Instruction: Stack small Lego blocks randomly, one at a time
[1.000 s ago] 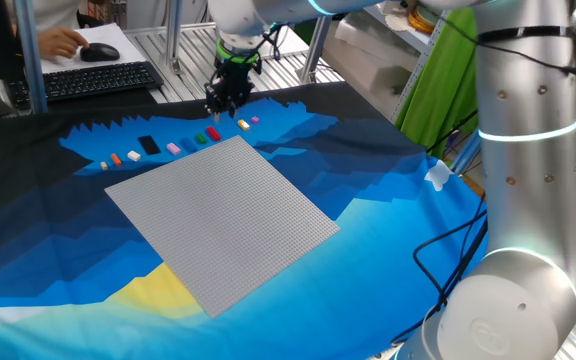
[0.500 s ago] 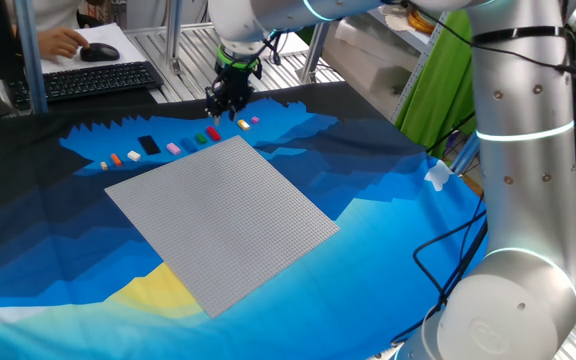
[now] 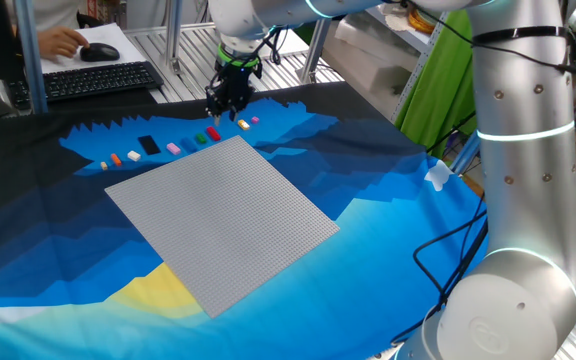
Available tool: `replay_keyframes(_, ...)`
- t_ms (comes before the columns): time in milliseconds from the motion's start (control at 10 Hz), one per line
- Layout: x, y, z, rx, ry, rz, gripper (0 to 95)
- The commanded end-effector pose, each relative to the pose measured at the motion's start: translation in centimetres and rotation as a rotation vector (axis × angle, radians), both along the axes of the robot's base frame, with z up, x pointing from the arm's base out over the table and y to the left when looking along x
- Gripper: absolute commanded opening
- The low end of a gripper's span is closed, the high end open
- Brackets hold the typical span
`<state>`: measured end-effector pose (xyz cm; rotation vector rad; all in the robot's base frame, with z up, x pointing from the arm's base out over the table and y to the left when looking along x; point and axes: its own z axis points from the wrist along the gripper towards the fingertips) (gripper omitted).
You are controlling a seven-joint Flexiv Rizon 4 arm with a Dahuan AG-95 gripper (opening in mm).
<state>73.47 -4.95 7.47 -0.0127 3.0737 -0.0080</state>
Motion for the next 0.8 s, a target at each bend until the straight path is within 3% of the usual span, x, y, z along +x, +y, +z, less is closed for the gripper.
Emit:
replay_keyframes(100, 0.0, -0.1, 0.0, 0.005, 0.0, 0.021, 38.0)
replay_keyframes(500, 0.0, -0.1, 0.0, -0.001, -0.008, 0.025, 38.0)
replay_keyframes(800, 1.8, 0.5, -1.9, -0.013, -0.02, 0.028, 38.0)
